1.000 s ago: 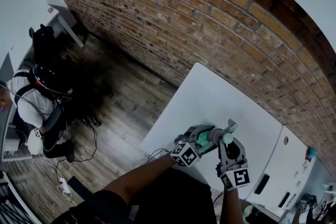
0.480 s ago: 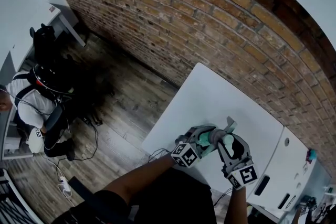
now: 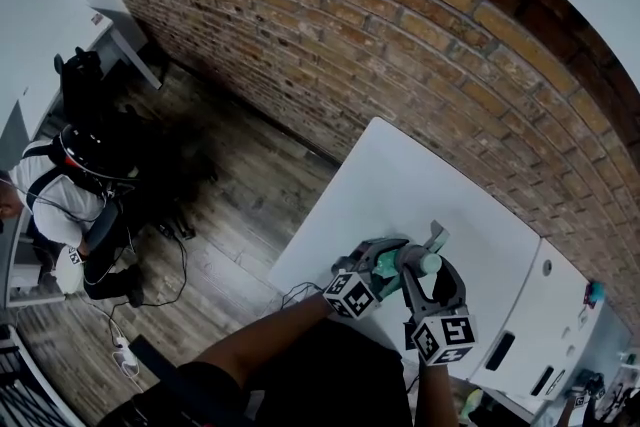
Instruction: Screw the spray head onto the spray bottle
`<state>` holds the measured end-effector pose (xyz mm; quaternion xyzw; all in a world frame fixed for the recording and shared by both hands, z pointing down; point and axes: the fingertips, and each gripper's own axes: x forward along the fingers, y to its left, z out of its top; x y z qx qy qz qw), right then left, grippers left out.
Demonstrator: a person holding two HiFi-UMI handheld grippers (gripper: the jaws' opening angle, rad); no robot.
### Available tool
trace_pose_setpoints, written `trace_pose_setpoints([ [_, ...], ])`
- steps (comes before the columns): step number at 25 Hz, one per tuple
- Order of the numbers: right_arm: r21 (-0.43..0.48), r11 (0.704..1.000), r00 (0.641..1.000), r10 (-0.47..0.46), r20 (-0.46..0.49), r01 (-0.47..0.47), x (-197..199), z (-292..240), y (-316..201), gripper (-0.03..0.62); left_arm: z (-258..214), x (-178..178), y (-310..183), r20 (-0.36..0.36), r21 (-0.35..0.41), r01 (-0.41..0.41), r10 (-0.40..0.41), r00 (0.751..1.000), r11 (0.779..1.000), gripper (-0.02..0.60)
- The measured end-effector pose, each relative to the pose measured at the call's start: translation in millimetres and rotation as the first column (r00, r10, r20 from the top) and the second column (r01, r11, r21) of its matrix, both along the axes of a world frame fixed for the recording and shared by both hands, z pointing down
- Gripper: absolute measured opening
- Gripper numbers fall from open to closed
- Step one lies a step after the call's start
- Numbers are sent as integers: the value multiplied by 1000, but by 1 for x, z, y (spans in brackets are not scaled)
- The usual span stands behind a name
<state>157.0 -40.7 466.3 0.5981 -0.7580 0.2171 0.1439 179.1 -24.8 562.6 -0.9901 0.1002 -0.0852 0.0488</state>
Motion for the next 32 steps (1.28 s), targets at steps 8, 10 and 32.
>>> trace_pose_setpoints([
  [8,-62,954,955,-295,-44,292,-8,1,-3,272,-1,-1,1,-5,4,-7,7,1000,1000,322],
  [10,-72,906,906,-421,-48,417,-8,2,-1,272,3,0,2,-1,11,-24,24,1000,1000,322],
  [32,-281,834,817,-537,-210,476,-18,19,-3,302,-3,-1,2,-1,4,-34,34,999,999,322],
])
